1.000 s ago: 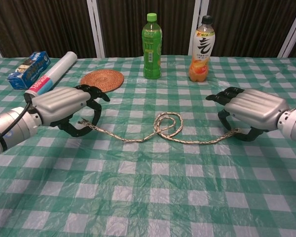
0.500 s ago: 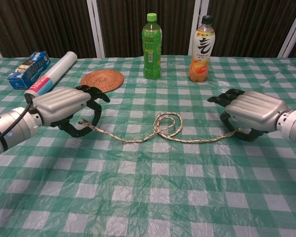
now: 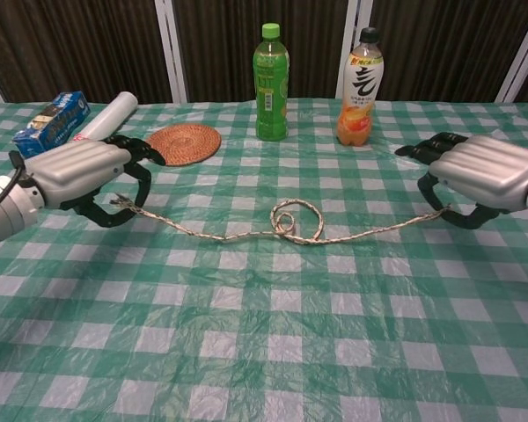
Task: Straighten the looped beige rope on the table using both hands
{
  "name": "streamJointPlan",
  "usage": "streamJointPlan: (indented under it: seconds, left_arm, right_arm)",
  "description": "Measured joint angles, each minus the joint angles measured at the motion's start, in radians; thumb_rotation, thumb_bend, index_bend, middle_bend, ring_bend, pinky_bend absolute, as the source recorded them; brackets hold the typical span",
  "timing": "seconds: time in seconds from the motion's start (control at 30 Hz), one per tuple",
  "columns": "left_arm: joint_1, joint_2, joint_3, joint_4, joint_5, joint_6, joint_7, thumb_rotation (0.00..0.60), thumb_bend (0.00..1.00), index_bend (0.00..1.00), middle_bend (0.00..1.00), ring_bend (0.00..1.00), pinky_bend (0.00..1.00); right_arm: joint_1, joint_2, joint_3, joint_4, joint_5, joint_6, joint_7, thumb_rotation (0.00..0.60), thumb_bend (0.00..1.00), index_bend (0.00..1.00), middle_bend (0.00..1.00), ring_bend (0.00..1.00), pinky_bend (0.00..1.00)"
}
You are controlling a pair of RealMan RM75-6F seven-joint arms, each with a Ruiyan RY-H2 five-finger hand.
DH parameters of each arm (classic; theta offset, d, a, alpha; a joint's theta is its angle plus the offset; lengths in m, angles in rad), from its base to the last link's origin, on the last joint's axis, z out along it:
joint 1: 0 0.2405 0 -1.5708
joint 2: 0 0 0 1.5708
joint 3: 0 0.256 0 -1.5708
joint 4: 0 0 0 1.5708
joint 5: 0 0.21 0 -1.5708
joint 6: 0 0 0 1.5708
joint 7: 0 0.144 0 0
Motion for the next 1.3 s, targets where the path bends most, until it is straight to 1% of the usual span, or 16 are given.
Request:
streamJointPlan:
  seconds: [0.27, 0.4, 0.57, 0.87, 1.07, 1.3]
  left_arm:
    - [0.057, 0.040, 0.012, 0.044, -0.021, 0.024, -0.062, 0.600, 0.44, 0.65, 0.13, 0.00, 0.06]
    - [0.086, 0.049, 0.021, 0.085, -0.028, 0.034, -0.114, 0.600, 0.44, 0.65, 0.13, 0.00, 0.06]
    - [0.117, 0.061, 0.031, 0.135, -0.027, 0.049, -0.160, 0.600, 0.44, 0.65, 0.13, 0.00, 0.06]
    - [0.147, 0.079, 0.035, 0.184, -0.028, 0.052, -0.213, 0.600, 0.44, 0.65, 0.13, 0.00, 0.06]
    - [0.154, 0.059, 0.034, 0.248, -0.028, 0.051, -0.211, 0.600, 0.44, 0.65, 0.13, 0.00, 0.06]
    - [0.153, 0.041, 0.037, 0.284, -0.026, 0.010, -0.258, 0.600, 0.44, 0.65, 0.13, 0.00, 0.06]
  right_arm:
    - [-0.045, 0.100, 0.017, -0.016, 0.053, 0.038, 0.031, 0.600, 0.54, 0.77, 0.10, 0.00, 0.00]
    - [-0.063, 0.117, 0.020, 0.002, 0.074, 0.043, 0.051, 0.600, 0.54, 0.77, 0.10, 0.00, 0.00]
    - [-0.083, 0.126, 0.020, 0.038, 0.091, 0.046, 0.098, 0.600, 0.54, 0.77, 0.10, 0.00, 0.00]
    - [-0.116, 0.119, 0.012, 0.135, 0.113, 0.037, 0.165, 0.600, 0.54, 0.77, 0.10, 0.00, 0.00]
    - [-0.136, 0.111, 0.001, 0.199, 0.118, 0.022, 0.204, 0.600, 0.54, 0.77, 0.10, 0.00, 0.00]
    - [-0.152, 0.095, -0.007, 0.268, 0.121, 0.000, 0.250, 0.600, 0.54, 0.77, 0.10, 0.00, 0.00]
